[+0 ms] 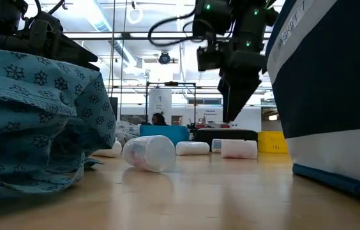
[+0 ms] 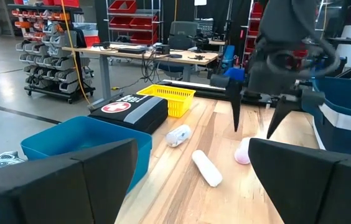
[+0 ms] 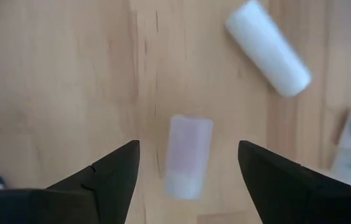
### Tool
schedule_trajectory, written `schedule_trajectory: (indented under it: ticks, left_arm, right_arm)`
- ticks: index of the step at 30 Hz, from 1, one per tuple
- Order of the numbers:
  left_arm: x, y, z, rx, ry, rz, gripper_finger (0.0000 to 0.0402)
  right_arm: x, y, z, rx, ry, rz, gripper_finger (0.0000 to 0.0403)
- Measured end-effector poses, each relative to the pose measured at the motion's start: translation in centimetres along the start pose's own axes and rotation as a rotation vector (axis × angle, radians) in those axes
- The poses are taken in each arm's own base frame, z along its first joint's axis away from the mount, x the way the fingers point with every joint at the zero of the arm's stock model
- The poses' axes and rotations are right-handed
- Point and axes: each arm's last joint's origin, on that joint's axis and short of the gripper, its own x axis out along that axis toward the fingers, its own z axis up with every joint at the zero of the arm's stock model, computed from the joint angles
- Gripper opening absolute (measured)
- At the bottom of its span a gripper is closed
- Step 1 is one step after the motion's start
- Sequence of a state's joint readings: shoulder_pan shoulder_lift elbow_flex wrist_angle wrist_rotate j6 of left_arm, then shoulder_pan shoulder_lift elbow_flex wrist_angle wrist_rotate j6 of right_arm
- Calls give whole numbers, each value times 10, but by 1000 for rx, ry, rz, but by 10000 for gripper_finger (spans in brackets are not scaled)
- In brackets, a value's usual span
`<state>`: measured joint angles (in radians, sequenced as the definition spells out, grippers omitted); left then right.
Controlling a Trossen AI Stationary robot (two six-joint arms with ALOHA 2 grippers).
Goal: Pick & place medical supplies in basket/bin
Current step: Put the middle transparent pill bottle into the yellow basket
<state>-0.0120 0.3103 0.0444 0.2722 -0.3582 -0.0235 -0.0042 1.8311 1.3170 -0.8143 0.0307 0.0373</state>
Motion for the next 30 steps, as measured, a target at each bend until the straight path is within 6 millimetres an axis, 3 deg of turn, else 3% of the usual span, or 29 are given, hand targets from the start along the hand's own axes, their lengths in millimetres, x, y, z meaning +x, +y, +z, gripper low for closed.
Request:
schedule_trajectory:
  ticks: [7, 18, 22, 30]
  left_arm:
    - [0, 0, 0, -4, -1, 0, 313]
    - [0, 0, 0, -2, 5, 0, 313]
    - [0, 0, -1, -1, 8, 0, 313]
    - [0, 0, -1, -2, 8, 0, 313]
  right_arm:
    - [28, -8, -3, -6, 115, -11, 279]
    - [37, -6, -4, -58, 136, 2, 274]
    - [37, -4, -3, -90, 132, 8, 244]
    - [37, 2, -3, -157, 124, 15, 139]
